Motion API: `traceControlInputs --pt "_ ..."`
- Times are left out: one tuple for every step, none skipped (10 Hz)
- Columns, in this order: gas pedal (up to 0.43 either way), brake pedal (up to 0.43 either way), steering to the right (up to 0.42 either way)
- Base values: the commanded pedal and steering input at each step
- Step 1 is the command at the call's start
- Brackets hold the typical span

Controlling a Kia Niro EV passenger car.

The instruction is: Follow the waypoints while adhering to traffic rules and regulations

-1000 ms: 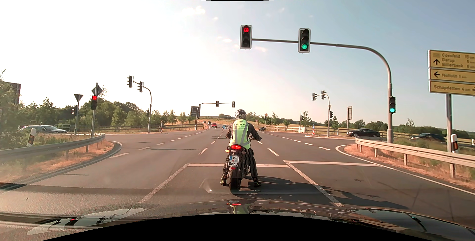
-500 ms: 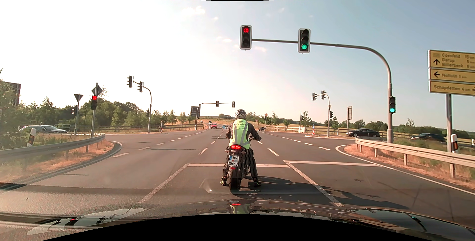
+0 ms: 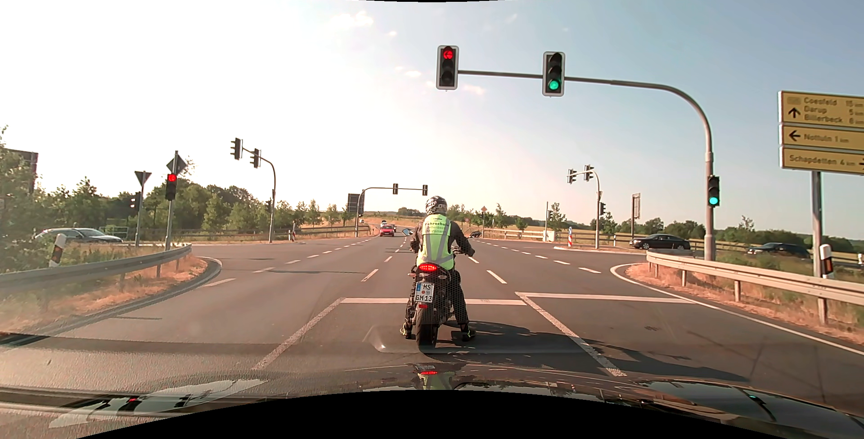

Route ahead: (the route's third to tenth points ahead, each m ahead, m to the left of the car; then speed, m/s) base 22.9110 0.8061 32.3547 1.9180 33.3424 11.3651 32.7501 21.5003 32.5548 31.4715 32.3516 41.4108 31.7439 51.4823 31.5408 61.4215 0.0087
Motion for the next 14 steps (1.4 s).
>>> traceControlInputs --pt "0.0 0.366 -0.015" --pt "0.0 0.372 -0.015" --pt "0.0 0.372 -0.015" --pt "0.0 0.366 -0.015" --pt "0.0 0.354 -0.015" --pt "0.0 0.293 -0.016" --pt "0.0 0.22 -0.015" --pt "0.0 0.098 -0.015" --pt "0.0 0.037 -0.016" --pt "0.0 0.006 -0.015" --pt "0.0 0.0 -0.015" --pt "0.0 0.0 -0.015" --pt "0.0 0.0 -0.015" --pt "0.0 0.0 -0.015"
